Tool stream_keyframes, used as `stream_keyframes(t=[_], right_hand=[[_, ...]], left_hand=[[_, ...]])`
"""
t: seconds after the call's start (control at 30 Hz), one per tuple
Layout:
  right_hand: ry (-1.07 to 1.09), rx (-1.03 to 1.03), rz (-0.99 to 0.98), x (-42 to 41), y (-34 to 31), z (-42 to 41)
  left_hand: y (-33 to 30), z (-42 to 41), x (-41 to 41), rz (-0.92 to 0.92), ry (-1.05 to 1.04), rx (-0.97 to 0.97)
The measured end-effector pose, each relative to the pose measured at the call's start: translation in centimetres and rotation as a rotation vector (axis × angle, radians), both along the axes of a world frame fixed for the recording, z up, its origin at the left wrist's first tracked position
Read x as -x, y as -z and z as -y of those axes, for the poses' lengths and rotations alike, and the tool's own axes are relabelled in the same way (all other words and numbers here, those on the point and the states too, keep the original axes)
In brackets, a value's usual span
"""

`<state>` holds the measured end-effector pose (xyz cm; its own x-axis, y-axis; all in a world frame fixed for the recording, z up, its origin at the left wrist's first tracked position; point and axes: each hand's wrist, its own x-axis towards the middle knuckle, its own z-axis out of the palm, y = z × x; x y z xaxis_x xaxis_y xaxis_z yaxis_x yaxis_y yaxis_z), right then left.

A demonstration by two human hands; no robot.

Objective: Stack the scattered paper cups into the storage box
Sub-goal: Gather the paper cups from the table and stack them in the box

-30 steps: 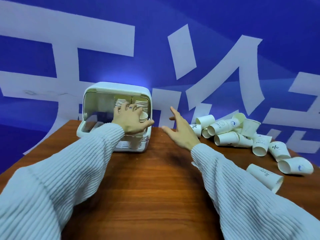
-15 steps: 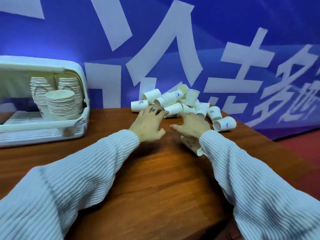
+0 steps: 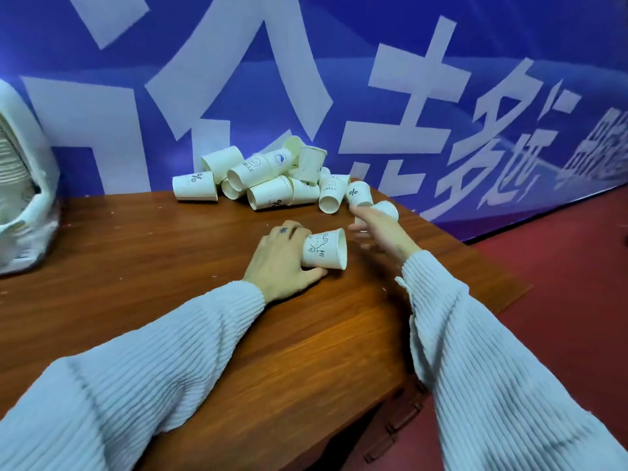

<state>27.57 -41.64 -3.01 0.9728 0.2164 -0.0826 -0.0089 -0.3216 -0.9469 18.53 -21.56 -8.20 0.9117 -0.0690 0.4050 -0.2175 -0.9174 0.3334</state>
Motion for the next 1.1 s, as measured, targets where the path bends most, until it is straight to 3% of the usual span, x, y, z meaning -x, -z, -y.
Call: stream_keyframes(t=[0.1,0.2,0.33,0.43,0.57,0.67,0.87,1.1], right_hand=[[0.439,0.034,0.322,-2.7,1.8,1.4],[0.521,0.084,0.307,-5.4,2.9,2.4],[0.414,0.132,0.199,-7.9,2.8,3.2],[0.375,0.194,0.237,-8.2,2.8,3.2],[0.314,0.073,0.242,-6.3,2.2,2.5],[0.231,0.032,0.285,-4.1,1.1,1.2],[0.061,0.085,0.433,-0.5,-2.1,-3.4],[-0.068,-0.029,0.548,4.1,-5.5,-11.7]], left_hand=[[0.7,-0.2,-0.8,-0.005,-0.015,0.096],[1.0,-0.3,-1.2,0.034,0.031,0.051],[1.2,-0.2,-1.2,0.071,0.025,0.011],[1.0,-0.3,-1.1,0.068,0.024,0.036],[0.2,-0.8,-0.7,0.044,-0.062,0.302],[-0.4,-1.7,0.1,0.066,-0.132,0.441],[-3.3,-3.9,2.2,0.156,-0.185,0.467],[-8.0,-10.3,6.8,0.257,-0.32,0.555]])
